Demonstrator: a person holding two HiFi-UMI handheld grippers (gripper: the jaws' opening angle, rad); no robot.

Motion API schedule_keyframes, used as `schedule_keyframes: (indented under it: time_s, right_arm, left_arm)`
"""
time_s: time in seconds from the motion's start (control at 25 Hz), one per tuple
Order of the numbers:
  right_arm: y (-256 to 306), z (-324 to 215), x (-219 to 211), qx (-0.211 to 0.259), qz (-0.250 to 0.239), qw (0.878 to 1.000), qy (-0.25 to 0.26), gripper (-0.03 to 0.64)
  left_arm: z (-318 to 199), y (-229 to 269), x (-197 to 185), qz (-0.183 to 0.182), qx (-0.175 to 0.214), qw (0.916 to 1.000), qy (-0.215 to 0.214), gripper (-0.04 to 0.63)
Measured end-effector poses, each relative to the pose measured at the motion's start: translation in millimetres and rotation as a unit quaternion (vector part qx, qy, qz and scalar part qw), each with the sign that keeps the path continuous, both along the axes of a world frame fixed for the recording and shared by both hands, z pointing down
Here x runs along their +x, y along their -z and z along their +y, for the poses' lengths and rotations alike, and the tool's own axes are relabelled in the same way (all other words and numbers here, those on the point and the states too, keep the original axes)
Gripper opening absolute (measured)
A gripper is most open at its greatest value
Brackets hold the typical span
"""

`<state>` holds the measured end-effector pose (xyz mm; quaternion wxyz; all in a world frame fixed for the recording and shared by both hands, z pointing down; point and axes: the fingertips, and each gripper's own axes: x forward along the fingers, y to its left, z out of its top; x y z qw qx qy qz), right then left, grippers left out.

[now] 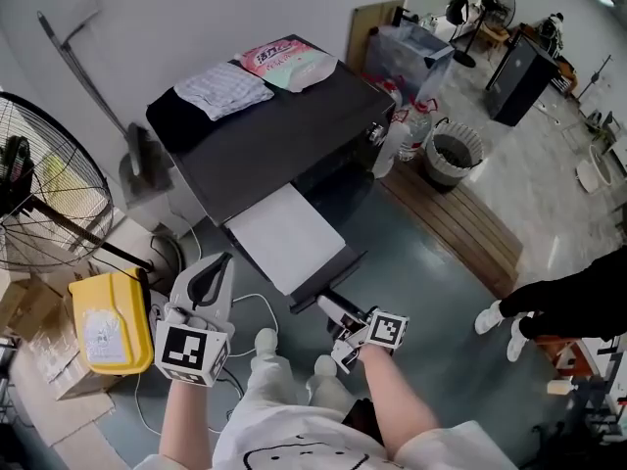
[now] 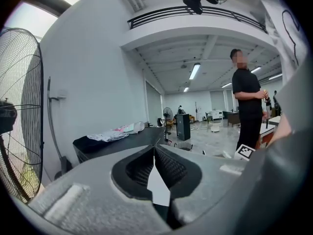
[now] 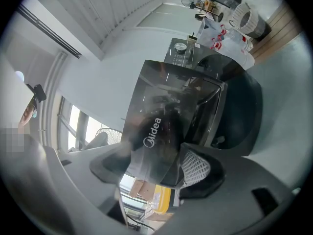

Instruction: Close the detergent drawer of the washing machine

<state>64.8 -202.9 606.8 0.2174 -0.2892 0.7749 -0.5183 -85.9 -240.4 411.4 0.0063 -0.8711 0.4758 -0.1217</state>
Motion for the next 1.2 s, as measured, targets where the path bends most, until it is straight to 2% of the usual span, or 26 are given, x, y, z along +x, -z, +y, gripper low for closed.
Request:
schedule_keyframes:
  time_s: [1.2]
  right_arm:
    - [6,-44,-29,0.0,0.004,0.999,-0.032,0.301]
  left_arm:
    - [-33,4,-29,0.002,-0.005,0.9997,-0.025,0.02]
